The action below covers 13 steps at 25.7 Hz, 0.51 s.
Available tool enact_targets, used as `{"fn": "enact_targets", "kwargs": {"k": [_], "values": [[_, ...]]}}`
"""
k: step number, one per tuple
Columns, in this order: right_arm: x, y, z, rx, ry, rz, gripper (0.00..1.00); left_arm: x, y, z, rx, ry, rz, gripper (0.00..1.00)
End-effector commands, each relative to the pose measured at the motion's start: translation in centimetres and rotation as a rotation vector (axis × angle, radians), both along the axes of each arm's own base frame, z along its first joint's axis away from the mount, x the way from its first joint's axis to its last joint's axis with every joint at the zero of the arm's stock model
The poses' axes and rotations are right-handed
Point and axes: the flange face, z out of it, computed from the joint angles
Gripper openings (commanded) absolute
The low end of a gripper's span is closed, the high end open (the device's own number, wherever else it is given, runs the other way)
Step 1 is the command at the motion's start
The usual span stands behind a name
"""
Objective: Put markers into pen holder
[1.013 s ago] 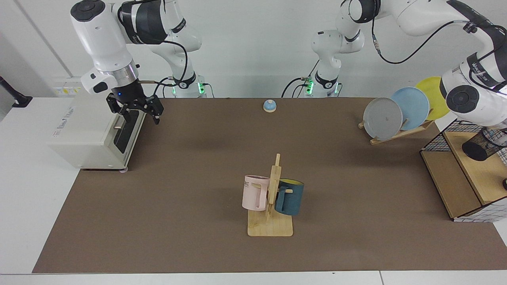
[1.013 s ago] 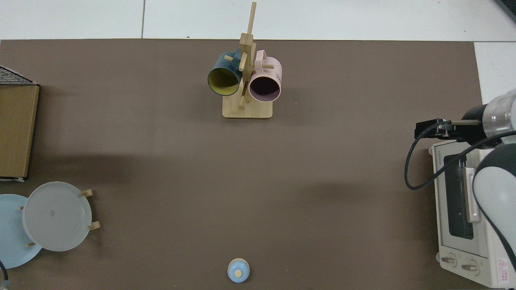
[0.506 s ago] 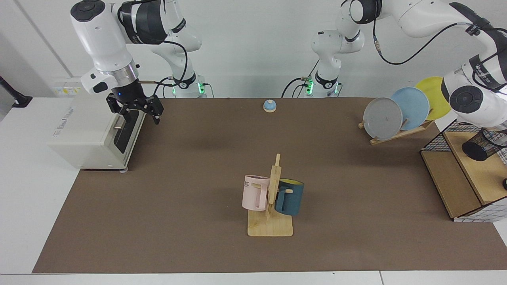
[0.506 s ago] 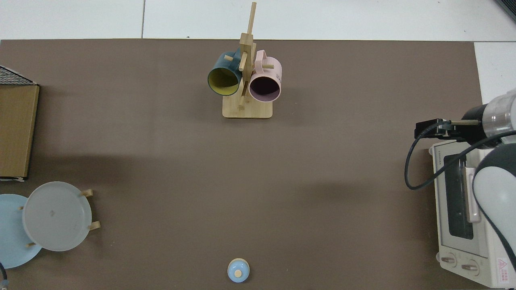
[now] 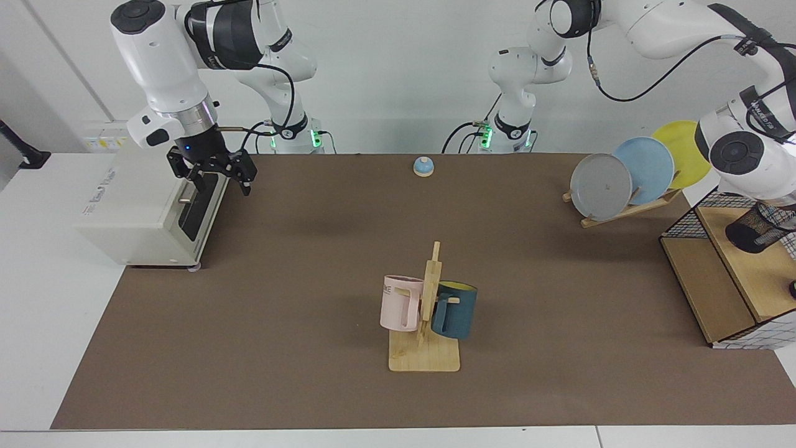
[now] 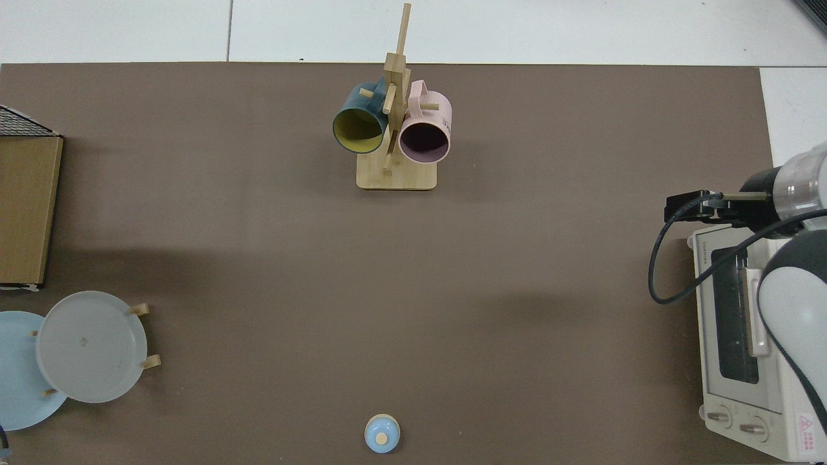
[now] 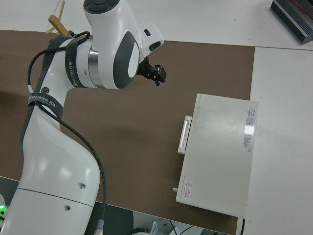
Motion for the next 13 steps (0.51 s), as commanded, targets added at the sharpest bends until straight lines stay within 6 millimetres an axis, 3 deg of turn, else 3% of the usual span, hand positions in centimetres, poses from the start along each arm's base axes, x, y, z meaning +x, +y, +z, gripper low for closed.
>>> {"fn": "enact_targets", "kwargs": {"k": [1,8,13], "values": [[-0.3,-0.2,0.1,-0.006,-0.004,0.001,1.0,-0.2,0.1,0.3,-0.019,-0.035,0.0,0.9],[-0.3,-0.2,0.1,-0.006,-0.004,0.001,1.0,-0.1,-0.2,1.0,-0.024,-0.051,-0.003,1.0],[-0.3,-0.2,0.1,-0.006,-0.004,0.001,1.0,-0.8,-0.4,5.4,-0.07,-0.15,0.014,1.0]]}}
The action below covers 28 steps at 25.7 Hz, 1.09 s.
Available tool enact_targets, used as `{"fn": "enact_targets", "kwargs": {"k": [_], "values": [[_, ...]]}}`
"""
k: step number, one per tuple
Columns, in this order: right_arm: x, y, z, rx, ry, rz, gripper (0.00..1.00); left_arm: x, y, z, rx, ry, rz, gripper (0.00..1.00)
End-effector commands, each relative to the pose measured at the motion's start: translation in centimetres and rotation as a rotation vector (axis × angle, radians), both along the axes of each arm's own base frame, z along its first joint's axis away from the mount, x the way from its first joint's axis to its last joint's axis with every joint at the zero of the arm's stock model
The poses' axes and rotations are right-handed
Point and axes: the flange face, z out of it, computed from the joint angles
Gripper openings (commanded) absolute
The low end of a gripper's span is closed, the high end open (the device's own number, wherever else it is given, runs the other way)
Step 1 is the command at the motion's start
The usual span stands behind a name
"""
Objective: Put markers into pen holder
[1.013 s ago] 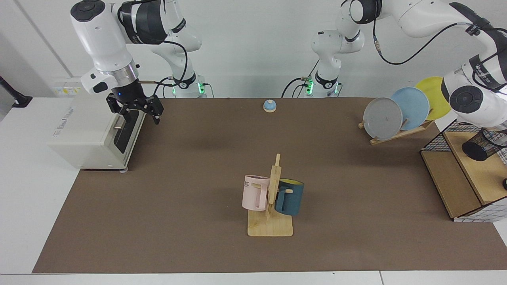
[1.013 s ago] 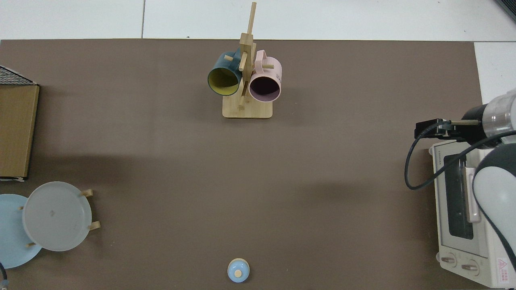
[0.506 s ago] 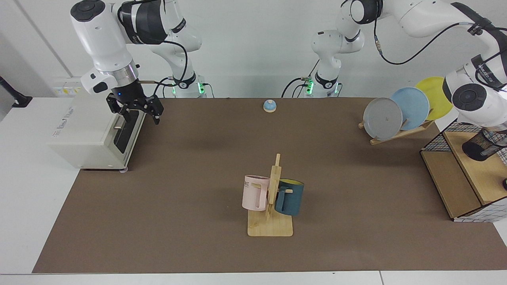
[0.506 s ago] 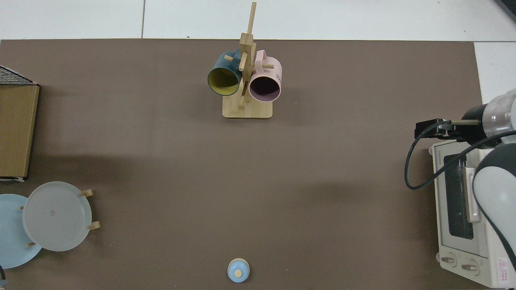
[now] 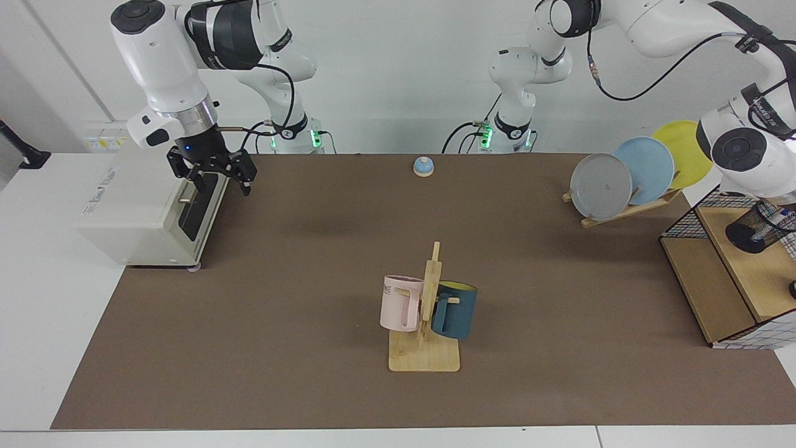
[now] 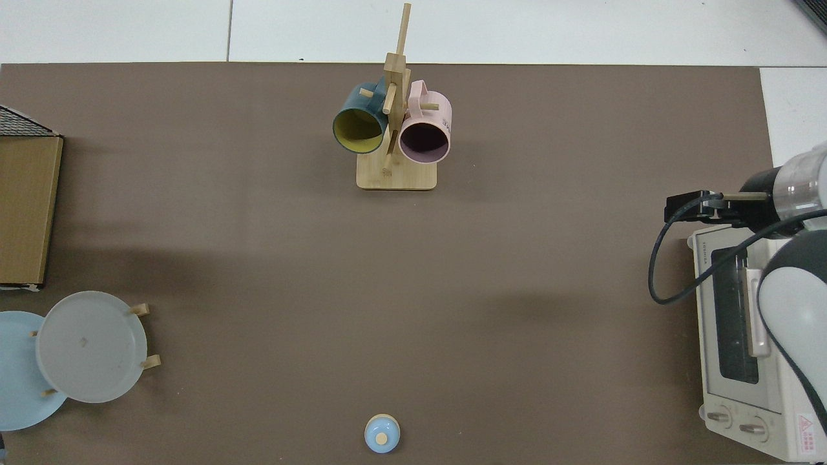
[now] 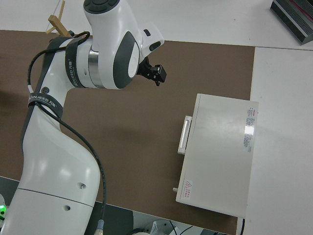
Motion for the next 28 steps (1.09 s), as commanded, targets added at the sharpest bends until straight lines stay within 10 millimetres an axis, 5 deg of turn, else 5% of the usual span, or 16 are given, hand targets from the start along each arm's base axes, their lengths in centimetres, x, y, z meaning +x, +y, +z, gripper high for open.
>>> {"fn": "enact_targets", "kwargs": {"k": [1,8,15,21,28], "values": [[-0.3,-0.2,0.1,-0.006,-0.004,-0.001,1.0,-1.4,-0.1,5.2,-0.075,-0.126,0.015,1.0],[-0.3,-0.2,0.1,-0.006,-0.004,0.001,1.0,-4.7,0.0,10.5,-0.204,-0.25,0.088,1.0],[-0.3,-0.2,0.1,-0.006,-0.004,0.001,1.0,-8.3,-0.7,13.6,-0.48,-0.349,0.222,1.0],[-0.3,-0.2,0.1,-0.006,-0.004,-0.001,1.0,-9.7,-2.6,13.9,-0.629,-0.413,0.395,1.0],[-0.3,-0.2,0.1,-0.006,-0.004,0.001,1.0,-10.1,-7.2,12.9,-0.771,-0.5,0.709,1.0]]}}
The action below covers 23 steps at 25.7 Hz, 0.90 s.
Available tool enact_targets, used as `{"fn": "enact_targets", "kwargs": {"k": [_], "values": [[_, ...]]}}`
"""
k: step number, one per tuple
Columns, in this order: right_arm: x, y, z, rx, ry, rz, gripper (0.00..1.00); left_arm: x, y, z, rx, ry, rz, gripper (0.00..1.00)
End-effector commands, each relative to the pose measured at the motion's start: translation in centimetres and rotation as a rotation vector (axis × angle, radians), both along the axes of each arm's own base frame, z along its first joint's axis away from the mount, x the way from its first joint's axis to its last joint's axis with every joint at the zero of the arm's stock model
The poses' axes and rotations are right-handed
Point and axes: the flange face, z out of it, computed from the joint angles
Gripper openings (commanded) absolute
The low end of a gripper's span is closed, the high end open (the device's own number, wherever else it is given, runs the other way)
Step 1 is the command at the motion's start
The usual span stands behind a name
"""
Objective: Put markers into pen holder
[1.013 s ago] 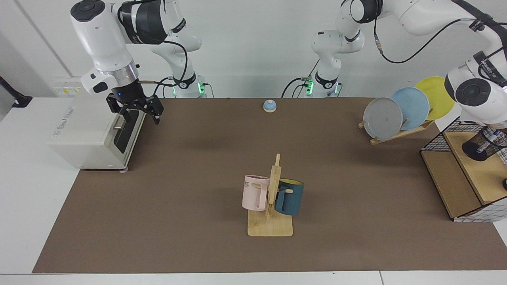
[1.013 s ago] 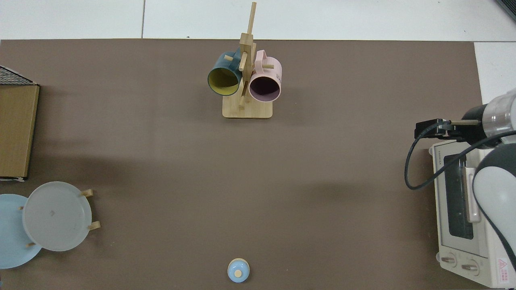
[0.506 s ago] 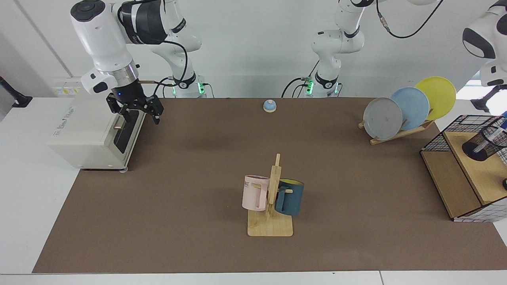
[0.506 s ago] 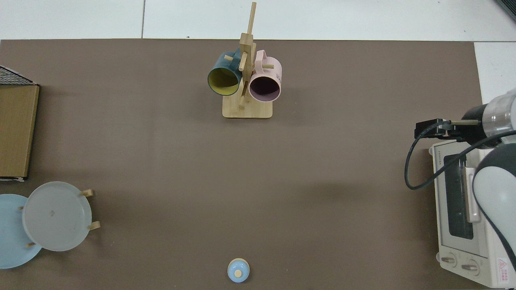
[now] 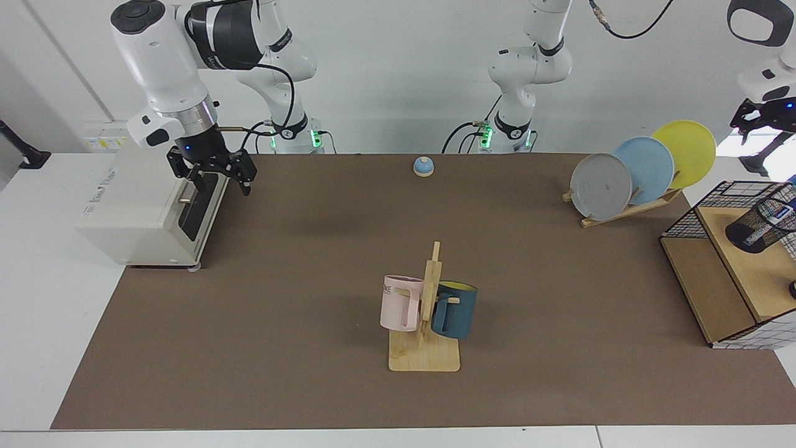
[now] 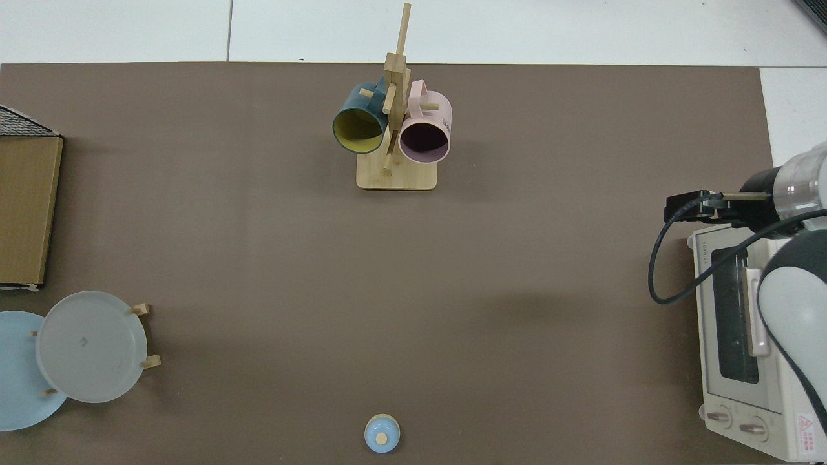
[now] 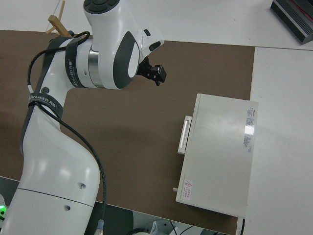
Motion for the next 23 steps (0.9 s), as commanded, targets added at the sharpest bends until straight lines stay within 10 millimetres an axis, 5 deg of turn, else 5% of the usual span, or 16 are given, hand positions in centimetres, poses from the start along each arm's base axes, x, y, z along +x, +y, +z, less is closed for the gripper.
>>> {"fn": "enact_targets", "kwargs": {"k": [1,6,13,23], "values": [[-0.3,-0.2,0.1,-0.006,-0.004,0.001,1.0,-0.6,-3.4,-0.6,-0.138,-0.026,0.189,1.0],[-0.3,-0.2,0.1,-0.006,-0.004,0.001,1.0,-0.8,-5.7,-1.0,-0.26,-0.041,0.334,1.0],[-0.3,-0.2,0.1,-0.006,-0.004,0.001,1.0,-0.8,-13.8,-2.1,-0.292,-0.033,0.718,1.0],[-0.3,-0.2,0.1,-0.006,-0.004,0.001,1.0,-0.2,-19.8,-2.0,-0.369,-0.006,0.705,1.0]]}}
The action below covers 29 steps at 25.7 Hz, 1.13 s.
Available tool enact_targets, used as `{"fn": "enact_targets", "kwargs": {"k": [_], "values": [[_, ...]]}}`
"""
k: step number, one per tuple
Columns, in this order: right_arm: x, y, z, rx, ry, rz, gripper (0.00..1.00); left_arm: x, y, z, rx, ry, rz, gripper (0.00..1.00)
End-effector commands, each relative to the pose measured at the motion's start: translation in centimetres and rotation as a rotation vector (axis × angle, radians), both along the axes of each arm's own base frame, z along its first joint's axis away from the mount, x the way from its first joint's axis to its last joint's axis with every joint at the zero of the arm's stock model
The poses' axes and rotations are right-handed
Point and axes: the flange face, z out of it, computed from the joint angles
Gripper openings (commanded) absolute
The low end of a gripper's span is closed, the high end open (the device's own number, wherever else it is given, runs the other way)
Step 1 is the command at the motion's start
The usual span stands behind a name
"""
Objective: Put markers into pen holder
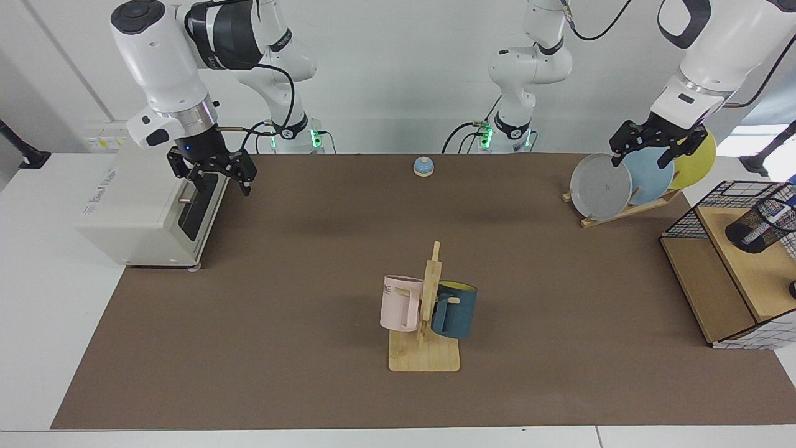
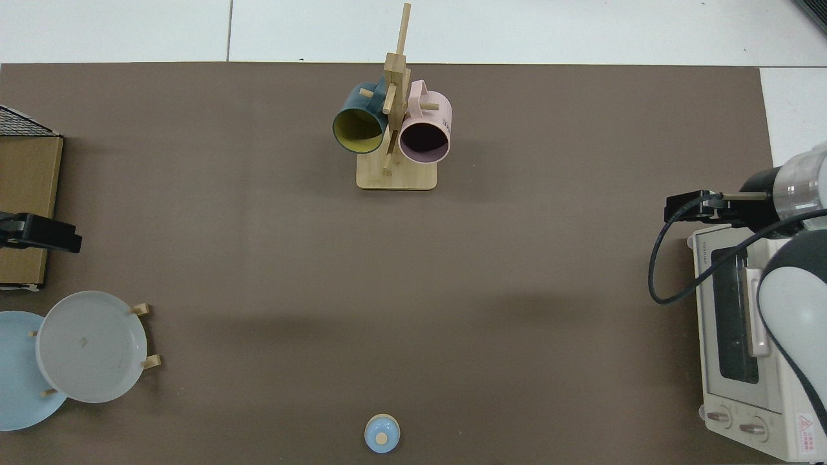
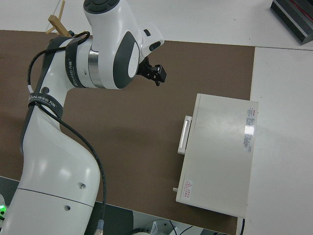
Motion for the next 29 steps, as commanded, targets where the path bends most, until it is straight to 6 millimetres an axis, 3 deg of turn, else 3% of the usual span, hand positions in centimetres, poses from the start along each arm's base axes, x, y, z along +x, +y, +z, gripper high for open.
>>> {"fn": "enact_targets", "kwargs": {"k": [1,6,29], "values": [[-0.3,-0.2,0.1,-0.006,-0.004,-0.001,1.0,-0.9,-2.2,0.1,-0.031,0.016,0.005,1.0],[-0.3,-0.2,0.1,-0.006,-0.004,0.001,1.0,-1.1,-3.3,0.3,-0.039,0.018,0.03,1.0],[-0.3,-0.2,0.1,-0.006,-0.004,0.001,1.0,-1.2,-2.6,0.4,-0.024,0.01,0.03,1.0]]}}
